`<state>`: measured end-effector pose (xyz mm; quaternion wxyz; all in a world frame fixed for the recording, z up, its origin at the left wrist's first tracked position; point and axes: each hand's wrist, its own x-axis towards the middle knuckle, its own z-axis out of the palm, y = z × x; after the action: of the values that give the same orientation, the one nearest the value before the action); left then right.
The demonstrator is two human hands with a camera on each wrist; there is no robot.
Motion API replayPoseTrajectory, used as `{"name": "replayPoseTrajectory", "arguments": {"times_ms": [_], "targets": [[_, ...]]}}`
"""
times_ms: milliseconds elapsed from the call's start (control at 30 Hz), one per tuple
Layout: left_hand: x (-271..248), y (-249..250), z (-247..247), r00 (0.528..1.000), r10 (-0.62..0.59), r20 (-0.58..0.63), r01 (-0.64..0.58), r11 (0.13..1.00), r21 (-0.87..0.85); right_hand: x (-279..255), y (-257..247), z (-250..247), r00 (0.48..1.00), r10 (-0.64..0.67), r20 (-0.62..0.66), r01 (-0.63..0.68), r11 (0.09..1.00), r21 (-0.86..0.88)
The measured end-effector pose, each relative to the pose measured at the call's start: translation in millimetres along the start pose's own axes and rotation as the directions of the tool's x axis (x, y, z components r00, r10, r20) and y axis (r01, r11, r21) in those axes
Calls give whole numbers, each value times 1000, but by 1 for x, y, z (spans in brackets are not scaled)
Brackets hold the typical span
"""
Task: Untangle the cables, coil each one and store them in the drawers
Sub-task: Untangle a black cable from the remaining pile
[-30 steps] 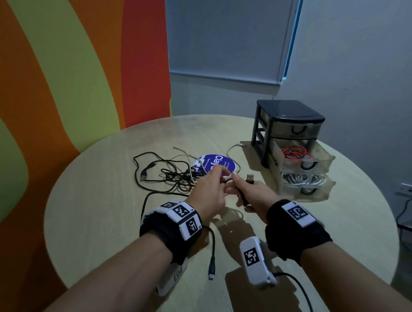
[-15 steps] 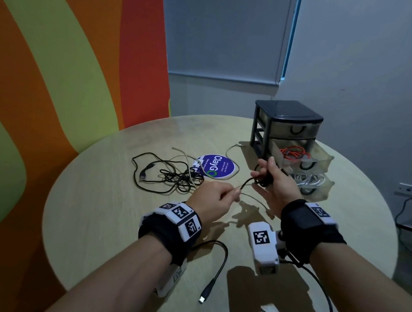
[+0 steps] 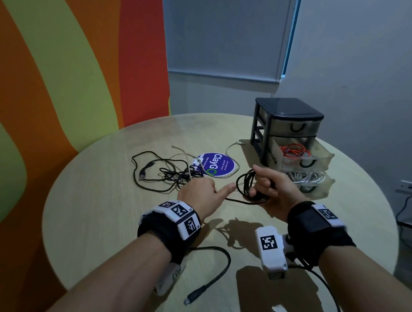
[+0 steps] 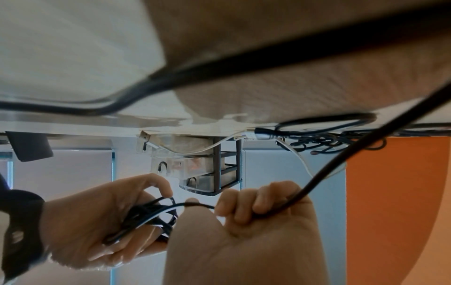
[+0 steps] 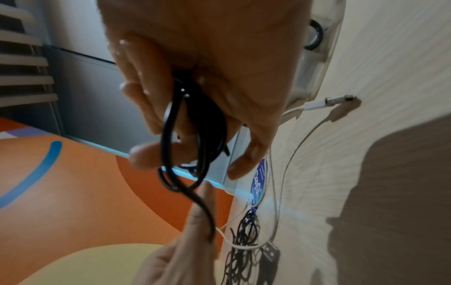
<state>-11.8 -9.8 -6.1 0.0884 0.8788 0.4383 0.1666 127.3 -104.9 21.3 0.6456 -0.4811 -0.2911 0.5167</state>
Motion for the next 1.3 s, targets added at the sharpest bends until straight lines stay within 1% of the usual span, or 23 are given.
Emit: {"name": "replayPoseTrajectory", "arguments": {"times_ms": [67, 200, 267, 367, 467, 533, 600, 633, 667, 733, 800, 867, 933, 1000, 1067, 1167, 1233, 1300], "targets": [[1, -1, 0, 999, -21, -37, 19, 999, -49, -1, 1, 1, 999, 42, 6, -42, 997, -72], [5, -3, 3, 999, -38, -38, 31, 985, -172, -2, 0, 4, 991, 125, 45, -108, 954, -280], [6, -1, 3, 999, -10, -36, 2, 975, -222, -2, -3, 4, 985, 157, 69, -122, 926, -358], [3, 2, 1, 998, 45, -41, -54, 968, -246, -4, -7, 5, 977, 185, 108, -118, 884, -452], [1, 4, -1, 993, 96, -68, -112, 951, -288, -4, -7, 4, 969, 212, 125, -117, 844, -524], [-2, 4, -2, 985, 150, -84, -169, 929, -328, -4, -6, 8, 958, 262, 114, -145, 790, -595], [-4, 5, -3, 976, 204, -79, -218, 898, -381, -4, -3, 13, 951, 302, 63, -176, 700, -692], [-6, 5, -4, 971, 226, -80, -239, 880, -411, -3, -1, 15, 956, 293, 28, -185, 670, -719], [-6, 4, -4, 965, 247, -91, -261, 860, -438, -1, 1, 16, 966, 259, -6, -184, 667, -722], [-9, 4, -6, 947, 293, -134, -320, 812, -488, 4, 6, 16, 988, 142, -65, -149, 730, -666], [-12, 6, -8, 929, 334, -158, -365, 757, -542, 7, 7, 14, 992, 30, -121, -92, 828, -553], [-15, 8, -9, 931, 338, -138, -350, 721, -598, 7, 6, 13, 990, -41, -133, -22, 898, -439], [-16, 8, -9, 944, 329, -39, -272, 701, -659, 9, 6, 10, 991, -100, -83, 67, 941, -332], [-15, 8, -8, 939, 328, 99, -182, 724, -666, 10, 7, 8, 985, -162, -51, 147, 965, -218], [-13, 6, -6, 931, 319, 175, -146, 768, -624, 11, 7, 9, 979, -179, -94, 171, 981, -89], [-11, 4, -3, 940, 278, 199, -137, 839, -526, 9, 6, 9, 977, -155, -148, 162, 986, 37], [-10, 4, -3, 954, 220, 204, -95, 867, -489, 6, 4, 7, 985, -121, -126, 126, 992, 28], [-10, 4, -2, 964, 177, 198, -62, 875, -479, 3, 2, 4, 994, -64, -93, 62, 998, -20]]}}
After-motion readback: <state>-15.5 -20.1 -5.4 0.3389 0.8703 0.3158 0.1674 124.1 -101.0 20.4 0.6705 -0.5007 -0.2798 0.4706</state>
